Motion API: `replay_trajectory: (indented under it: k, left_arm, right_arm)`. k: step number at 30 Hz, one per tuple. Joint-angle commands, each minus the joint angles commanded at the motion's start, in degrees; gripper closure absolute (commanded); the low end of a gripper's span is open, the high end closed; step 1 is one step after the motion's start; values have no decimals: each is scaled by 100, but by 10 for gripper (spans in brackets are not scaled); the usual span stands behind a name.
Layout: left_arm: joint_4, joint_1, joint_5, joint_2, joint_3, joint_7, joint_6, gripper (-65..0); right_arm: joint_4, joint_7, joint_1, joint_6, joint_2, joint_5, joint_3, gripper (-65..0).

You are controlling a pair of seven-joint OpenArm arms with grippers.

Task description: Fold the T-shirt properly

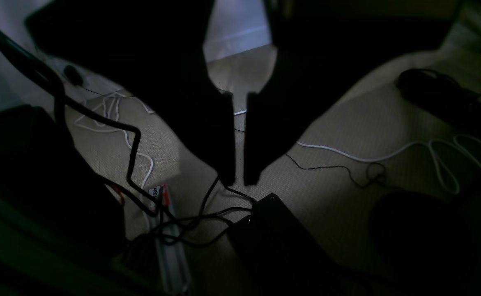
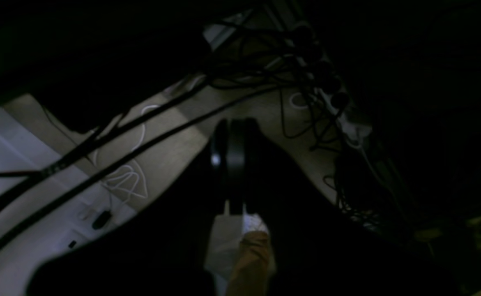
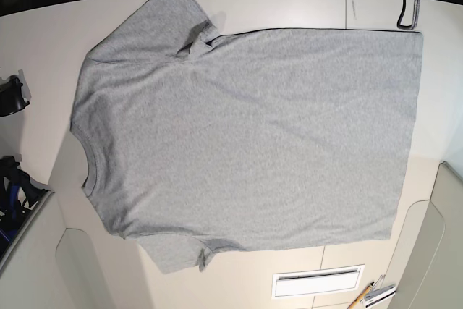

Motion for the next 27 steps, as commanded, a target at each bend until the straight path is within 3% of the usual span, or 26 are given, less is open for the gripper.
replay_trajectory:
  k: [3, 9, 27]
  left_arm:
    - [0, 2, 0, 0, 0, 111, -122, -46]
    - [0, 2, 236, -2, 0, 151, -129, -46]
    - [0, 101, 269, -35, 0, 280, -129, -46]
  right_arm:
    - [44, -2, -4, 0, 59, 0, 0, -16]
    - [44, -2, -4, 0, 249, 0, 0, -16]
    - [42, -24, -37, 4, 251, -2, 0, -15]
